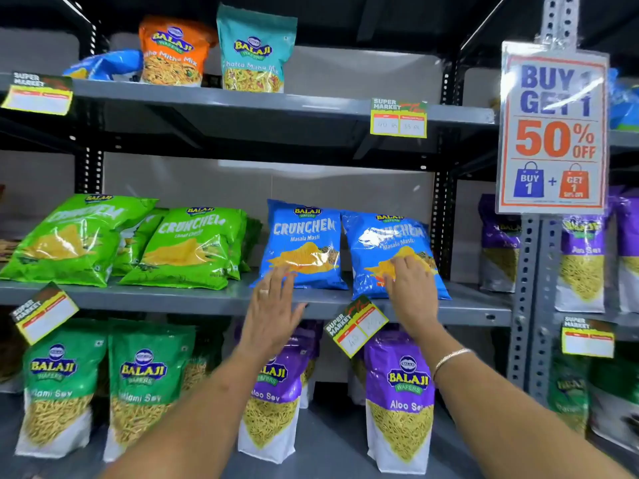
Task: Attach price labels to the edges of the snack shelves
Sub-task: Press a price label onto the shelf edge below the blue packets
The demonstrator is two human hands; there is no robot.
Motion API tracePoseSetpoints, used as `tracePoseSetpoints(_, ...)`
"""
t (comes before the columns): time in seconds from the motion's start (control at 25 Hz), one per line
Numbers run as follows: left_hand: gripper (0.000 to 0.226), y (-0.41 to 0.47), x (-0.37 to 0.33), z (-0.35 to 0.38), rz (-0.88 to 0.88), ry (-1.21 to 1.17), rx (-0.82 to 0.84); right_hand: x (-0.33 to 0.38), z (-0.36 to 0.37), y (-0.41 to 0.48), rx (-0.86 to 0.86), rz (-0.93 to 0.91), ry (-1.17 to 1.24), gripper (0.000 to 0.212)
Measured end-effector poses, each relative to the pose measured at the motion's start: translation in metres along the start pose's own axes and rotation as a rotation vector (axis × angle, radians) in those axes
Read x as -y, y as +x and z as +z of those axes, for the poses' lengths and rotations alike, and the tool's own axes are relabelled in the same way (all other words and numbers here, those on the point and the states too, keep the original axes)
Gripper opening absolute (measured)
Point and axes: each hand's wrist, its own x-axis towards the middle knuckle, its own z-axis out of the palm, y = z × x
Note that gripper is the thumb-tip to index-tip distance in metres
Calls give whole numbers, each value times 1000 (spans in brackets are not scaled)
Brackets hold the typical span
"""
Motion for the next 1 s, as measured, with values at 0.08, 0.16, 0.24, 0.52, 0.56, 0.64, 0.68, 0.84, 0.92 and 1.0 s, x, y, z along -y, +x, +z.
tracePoseSetpoints(0.08,38,-28,-20,8,-99,-101,60,2,10,-18,95,81,120,21)
tracePoseSetpoints(0.16,27,-59,-44,15,-413,-410,305,5,26,-39,187,153,241,19)
tracePoseSetpoints(0.24,26,-54,-58,26,-843,-904,532,4,35,-43,178,262,377,14)
tracePoseSetpoints(0.52,35,-33,-75,41,-1118,-1213,509,-6,50,-53,152,388,706,7)
tracePoseSetpoints(0.56,36,-32,-76,40,-1058,-1180,476,-10,54,-62,124,417,761,7)
tracePoseSetpoints(0.64,30,-26,-85,36,-912,-1132,498,-20,60,-78,50,507,851,10)
tracePoseSetpoints(0.68,24,-21,-91,35,-870,-1104,506,-26,62,-82,19,560,893,11)
tracePoseSetpoints(0.84,21,-2,-118,30,-994,-1014,366,-41,61,-71,-3,728,1012,8)
tracePoseSetpoints(0.92,22,0,-126,32,-1066,-1000,298,-43,62,-69,7,761,1035,8)
tracePoseSetpoints(1.0,23,1,-131,33,-1105,-1020,268,-44,64,-70,7,780,1071,9)
